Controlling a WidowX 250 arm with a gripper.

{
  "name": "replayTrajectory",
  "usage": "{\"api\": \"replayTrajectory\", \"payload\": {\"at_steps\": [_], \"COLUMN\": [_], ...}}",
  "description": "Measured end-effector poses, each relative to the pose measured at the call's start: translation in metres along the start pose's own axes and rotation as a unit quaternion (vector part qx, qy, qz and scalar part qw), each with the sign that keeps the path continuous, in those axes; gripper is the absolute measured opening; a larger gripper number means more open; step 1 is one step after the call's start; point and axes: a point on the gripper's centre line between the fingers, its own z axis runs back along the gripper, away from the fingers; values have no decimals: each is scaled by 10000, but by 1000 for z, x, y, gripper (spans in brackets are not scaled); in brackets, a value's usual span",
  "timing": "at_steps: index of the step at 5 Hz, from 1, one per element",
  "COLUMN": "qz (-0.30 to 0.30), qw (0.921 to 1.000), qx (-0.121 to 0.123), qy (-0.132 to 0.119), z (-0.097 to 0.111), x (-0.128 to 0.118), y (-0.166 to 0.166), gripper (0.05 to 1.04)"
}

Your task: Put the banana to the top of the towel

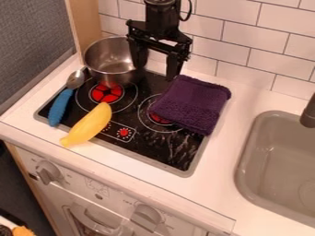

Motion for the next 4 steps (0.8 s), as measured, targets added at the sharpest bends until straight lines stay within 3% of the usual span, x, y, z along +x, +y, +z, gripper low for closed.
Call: {"api": "replayTrajectory", "payload": {"at_steps": [1,2,3,4], "qz": [4,78,270,444], "qw": [9999,9995,9994,9985], "qx": [-25,46,130,101], "qy": [136,312,158,304], "z": [-11,-14,-4,-25], "x": [-3,-35,-64,-98], "y": [-1,7,26,48], "gripper": [1001,1001,1001,1001]}}
